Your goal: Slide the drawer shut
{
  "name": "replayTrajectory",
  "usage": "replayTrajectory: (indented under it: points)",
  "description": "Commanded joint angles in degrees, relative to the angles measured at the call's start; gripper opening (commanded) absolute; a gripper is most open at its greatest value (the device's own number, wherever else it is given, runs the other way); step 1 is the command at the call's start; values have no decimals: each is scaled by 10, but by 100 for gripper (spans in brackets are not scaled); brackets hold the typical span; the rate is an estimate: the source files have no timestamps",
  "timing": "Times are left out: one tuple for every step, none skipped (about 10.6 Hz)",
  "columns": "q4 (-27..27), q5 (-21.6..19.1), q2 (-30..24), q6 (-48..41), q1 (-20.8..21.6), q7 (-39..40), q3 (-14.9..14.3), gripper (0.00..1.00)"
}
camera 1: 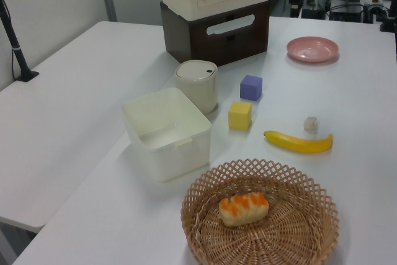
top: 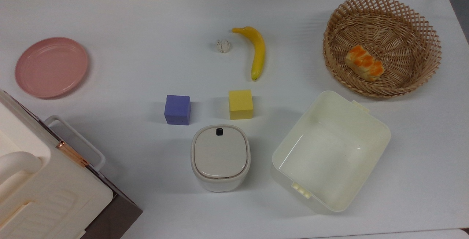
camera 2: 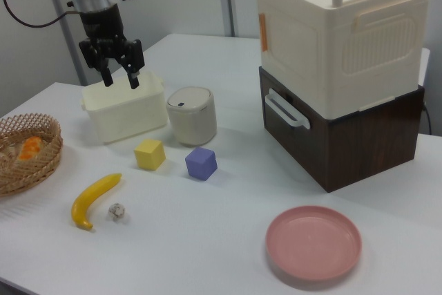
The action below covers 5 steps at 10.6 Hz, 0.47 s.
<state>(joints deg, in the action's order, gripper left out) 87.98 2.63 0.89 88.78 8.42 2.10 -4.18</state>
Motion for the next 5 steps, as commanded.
replayTrajectory:
  points:
    - [13,-4,-10,-7,12,11,-13,100]
    - [12,-3,-10,-7,7,9,-13,100]
    - [11,-3,-10,-8,5,9,-13,100]
    - [9,-3,-10,-10,3,8,-14,100]
    - [9,-3,-10,-14,1,6,-14,100]
